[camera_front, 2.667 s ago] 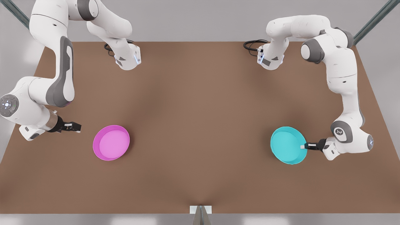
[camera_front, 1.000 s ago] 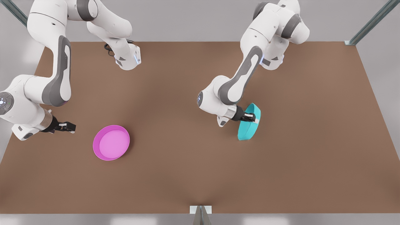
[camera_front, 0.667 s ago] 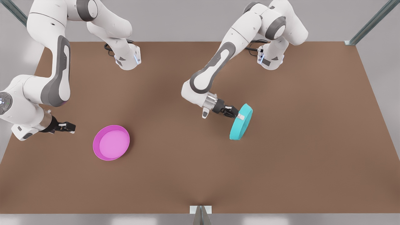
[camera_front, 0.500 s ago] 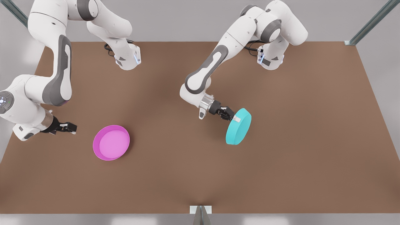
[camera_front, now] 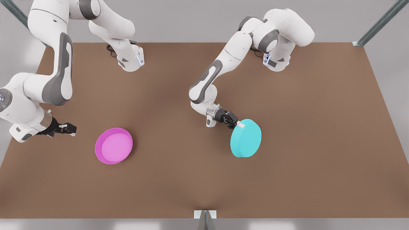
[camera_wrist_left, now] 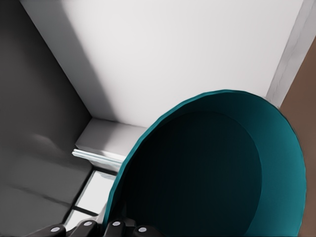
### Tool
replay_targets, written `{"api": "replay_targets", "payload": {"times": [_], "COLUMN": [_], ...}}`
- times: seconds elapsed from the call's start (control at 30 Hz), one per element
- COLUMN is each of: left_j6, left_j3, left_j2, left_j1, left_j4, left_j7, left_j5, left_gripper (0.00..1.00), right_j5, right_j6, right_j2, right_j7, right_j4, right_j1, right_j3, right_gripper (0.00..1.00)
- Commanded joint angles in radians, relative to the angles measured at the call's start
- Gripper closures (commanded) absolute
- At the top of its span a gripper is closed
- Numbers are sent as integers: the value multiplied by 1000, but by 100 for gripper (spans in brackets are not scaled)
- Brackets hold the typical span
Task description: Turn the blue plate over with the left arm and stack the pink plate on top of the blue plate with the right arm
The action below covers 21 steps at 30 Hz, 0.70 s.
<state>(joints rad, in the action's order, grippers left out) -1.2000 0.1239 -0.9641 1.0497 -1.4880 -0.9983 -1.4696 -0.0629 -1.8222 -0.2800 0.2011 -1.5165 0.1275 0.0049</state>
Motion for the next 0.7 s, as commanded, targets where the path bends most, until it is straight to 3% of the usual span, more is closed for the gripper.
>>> {"api": "replay_targets", "payload": {"times": [0.0, 0.1, 0.13, 0.17, 0.4, 0.63, 0.67], "left_j6": [-1, 13, 17, 17, 13, -268, -270], "left_j3": [0, -1, -1, -1, -12, -84, -135], "left_j2": [-2, -30, -35, -38, -71, -140, -177], "left_j1": [1, 4, 4, 6, 6, 4, 4], "left_j4": [2, 5, 6, 8, 29, 345, 462], "left_j7": [-3, -29, -28, -25, -43, -514, -568], "left_j5": [3, 3, 3, 5, 35, 507, 597], "left_gripper": [79, 79, 71, 0, 0, 0, 0], "right_j5": [0, 0, 0, 0, 0, -2, -5], "right_j6": [0, 1, 1, 1, 4, 6, 1], "right_j2": [-1, -5, -5, -5, -5, -5, -7], "right_j7": [3, 4, 4, 17, 24, 26, 46], "right_j4": [1, 9, 7, 9, 12, 19, 19], "right_j1": [0, 0, 1, 3, 6, 3, 6], "right_j3": [0, -2, -2, -3, -3, -5, -5], "right_gripper": [0, 0, 0, 0, 0, 0, 0]}}
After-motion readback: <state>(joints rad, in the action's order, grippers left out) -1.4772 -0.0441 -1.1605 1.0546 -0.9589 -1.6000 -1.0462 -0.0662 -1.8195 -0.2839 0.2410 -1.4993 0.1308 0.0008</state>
